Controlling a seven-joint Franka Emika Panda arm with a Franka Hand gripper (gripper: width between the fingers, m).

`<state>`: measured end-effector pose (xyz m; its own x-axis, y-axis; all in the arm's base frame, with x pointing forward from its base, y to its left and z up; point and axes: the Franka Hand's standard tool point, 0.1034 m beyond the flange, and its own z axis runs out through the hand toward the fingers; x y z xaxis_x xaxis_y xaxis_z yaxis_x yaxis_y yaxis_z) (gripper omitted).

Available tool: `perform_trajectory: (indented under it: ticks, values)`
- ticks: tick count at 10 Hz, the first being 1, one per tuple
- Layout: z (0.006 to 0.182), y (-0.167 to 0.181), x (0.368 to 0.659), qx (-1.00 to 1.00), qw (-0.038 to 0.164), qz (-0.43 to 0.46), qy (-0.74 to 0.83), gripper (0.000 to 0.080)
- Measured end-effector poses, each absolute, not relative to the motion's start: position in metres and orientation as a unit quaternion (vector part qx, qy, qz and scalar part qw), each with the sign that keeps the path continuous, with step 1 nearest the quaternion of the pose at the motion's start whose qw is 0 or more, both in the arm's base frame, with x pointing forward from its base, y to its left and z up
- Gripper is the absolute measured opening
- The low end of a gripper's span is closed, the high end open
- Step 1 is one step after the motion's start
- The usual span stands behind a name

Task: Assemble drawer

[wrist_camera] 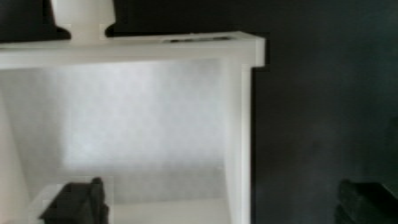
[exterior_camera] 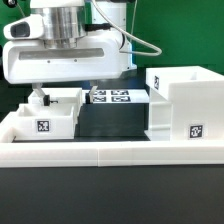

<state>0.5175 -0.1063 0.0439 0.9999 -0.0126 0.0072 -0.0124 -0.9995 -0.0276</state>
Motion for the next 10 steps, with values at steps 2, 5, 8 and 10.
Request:
perform_trajectory:
  ticks: [2,5,8,10]
  values:
    - [0.033,-0.101,0.512,-1.000,0.012,0.002,0.001,0.0649]
    - [0.015,-0.102,0.508,-1.000,0.004,0.001,-0.002,0.0649]
    - [0.008,-0.102,0.503,-1.000,0.001,0.003,-0.006,0.0649]
    - [0.008,-0.102,0.502,-1.000,0.001,0.003,-0.006,0.0523]
